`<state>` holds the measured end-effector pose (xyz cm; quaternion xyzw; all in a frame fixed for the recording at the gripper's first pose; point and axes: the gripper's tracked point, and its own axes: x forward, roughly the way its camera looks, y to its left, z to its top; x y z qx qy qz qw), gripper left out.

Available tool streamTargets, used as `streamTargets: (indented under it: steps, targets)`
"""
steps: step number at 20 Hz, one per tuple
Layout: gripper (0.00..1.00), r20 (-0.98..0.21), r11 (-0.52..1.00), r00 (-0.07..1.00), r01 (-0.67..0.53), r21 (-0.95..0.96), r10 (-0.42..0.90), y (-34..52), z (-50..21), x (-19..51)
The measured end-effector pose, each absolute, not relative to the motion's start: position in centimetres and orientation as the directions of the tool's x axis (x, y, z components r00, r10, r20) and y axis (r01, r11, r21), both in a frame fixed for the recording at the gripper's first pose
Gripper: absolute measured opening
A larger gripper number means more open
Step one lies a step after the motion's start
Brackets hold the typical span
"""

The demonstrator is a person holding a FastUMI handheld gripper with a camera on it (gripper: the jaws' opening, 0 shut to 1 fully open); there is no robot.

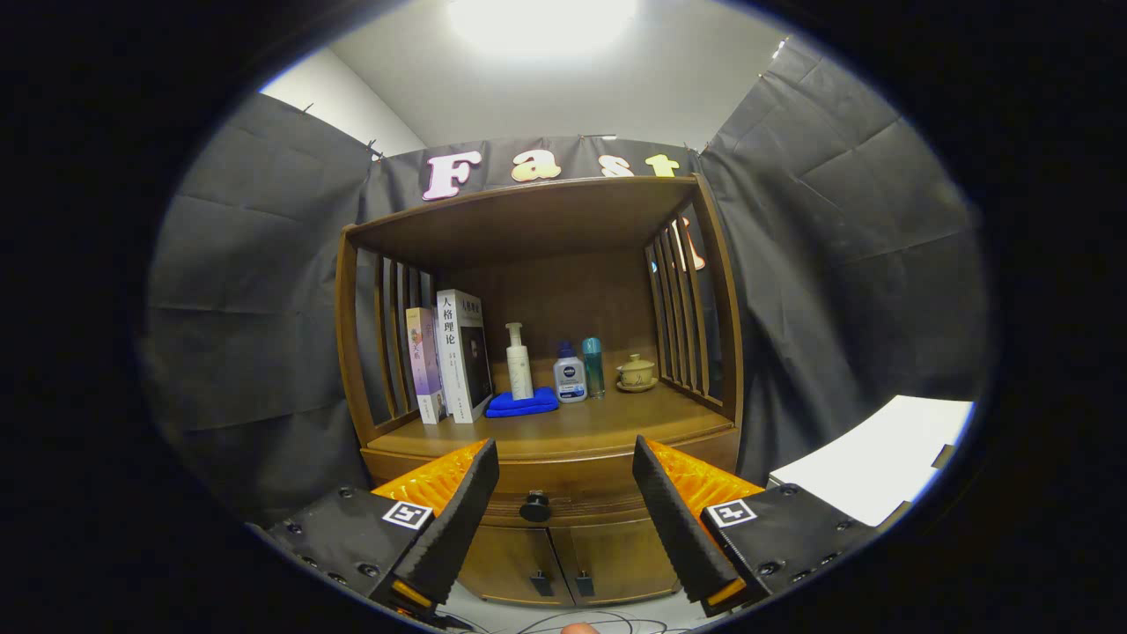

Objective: Pull open the drawer, take out the items inside it, and place them on the countertop above the cabinet.

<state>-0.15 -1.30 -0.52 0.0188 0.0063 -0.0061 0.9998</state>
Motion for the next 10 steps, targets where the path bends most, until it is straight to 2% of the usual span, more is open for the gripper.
streamTargets:
  steps: [10]
  targets:
    - [0.97,-0.001,0.999,1.0,0.003,0.04,-0.003,-1.0,-0.6,0.8]
